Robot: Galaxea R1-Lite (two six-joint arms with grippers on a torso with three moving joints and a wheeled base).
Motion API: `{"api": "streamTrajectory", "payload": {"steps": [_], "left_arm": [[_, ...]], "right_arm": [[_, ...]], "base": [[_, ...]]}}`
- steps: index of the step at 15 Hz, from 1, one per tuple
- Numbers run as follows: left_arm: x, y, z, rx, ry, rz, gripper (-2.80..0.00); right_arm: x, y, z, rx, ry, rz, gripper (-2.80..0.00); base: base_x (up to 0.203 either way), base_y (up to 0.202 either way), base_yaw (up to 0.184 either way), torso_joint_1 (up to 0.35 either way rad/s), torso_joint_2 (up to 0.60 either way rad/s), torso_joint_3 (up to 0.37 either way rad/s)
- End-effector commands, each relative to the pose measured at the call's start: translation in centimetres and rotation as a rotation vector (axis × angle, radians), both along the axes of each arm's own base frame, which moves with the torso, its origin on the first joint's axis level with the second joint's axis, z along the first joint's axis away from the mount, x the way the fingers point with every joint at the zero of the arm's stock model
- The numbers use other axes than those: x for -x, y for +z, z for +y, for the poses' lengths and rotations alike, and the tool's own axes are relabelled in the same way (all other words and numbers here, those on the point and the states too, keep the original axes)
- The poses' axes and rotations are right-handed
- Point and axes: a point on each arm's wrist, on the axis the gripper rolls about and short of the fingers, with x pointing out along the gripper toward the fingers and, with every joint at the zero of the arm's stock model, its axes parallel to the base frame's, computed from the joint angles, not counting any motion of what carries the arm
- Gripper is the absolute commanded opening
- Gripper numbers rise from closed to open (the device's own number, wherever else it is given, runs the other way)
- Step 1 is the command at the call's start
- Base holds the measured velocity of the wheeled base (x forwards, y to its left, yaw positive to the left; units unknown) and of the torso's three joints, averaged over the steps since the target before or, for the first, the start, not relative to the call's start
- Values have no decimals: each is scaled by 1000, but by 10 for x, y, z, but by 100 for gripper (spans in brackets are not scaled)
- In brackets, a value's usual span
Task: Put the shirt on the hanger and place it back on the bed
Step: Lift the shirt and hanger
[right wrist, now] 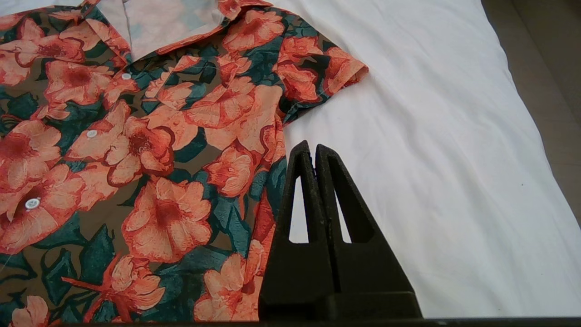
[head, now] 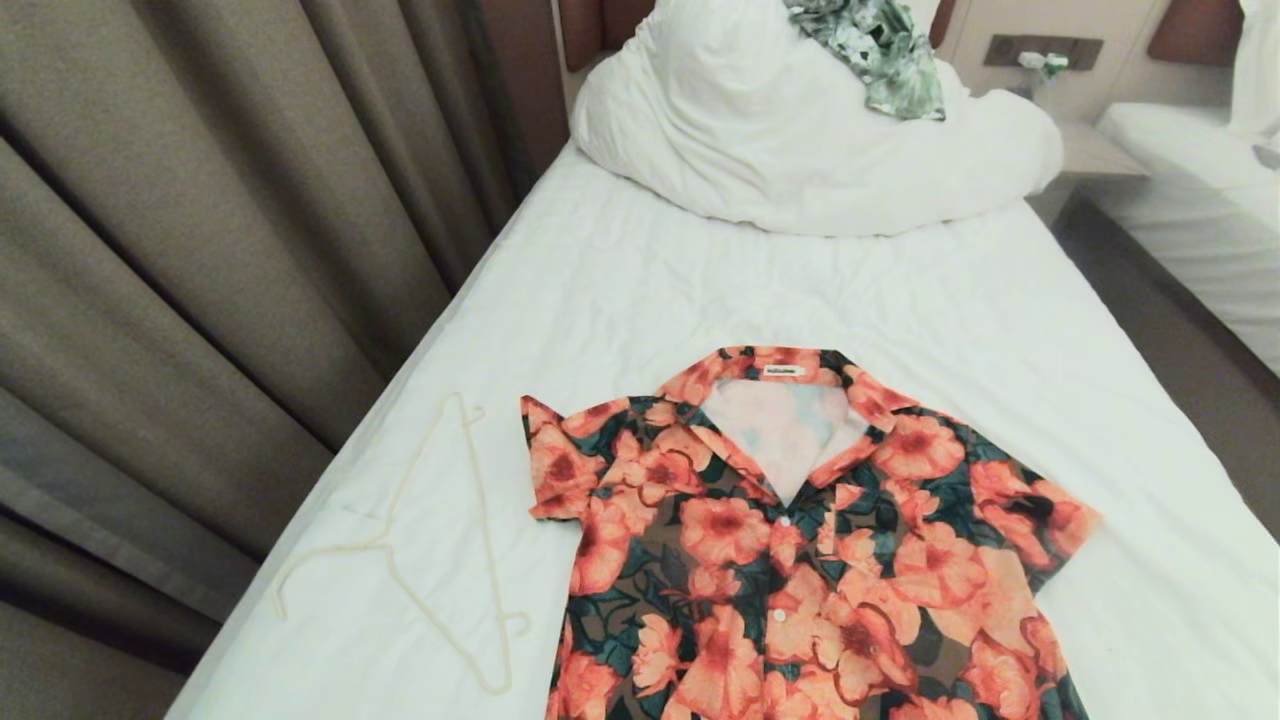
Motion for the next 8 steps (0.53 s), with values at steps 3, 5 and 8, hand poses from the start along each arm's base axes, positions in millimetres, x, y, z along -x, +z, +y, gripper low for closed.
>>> {"api": "streamTrajectory", "payload": {"steps": [3, 5, 8], "left_arm": [[-3, -11, 0, 0, 0, 40, -280], [-3, -11, 0, 2, 0, 40, -280], [-3, -11, 0, 2, 0, 40, -280]], "right_arm": [[0, 0, 0, 0, 1, 1, -280], [0, 0, 0, 0, 1, 0, -280], [0, 0, 0, 0, 1, 1, -280]], "base": [[0, 0, 0, 0, 0, 0], [0, 0, 0, 0, 0, 0], [0, 0, 0, 0, 0, 0]]}}
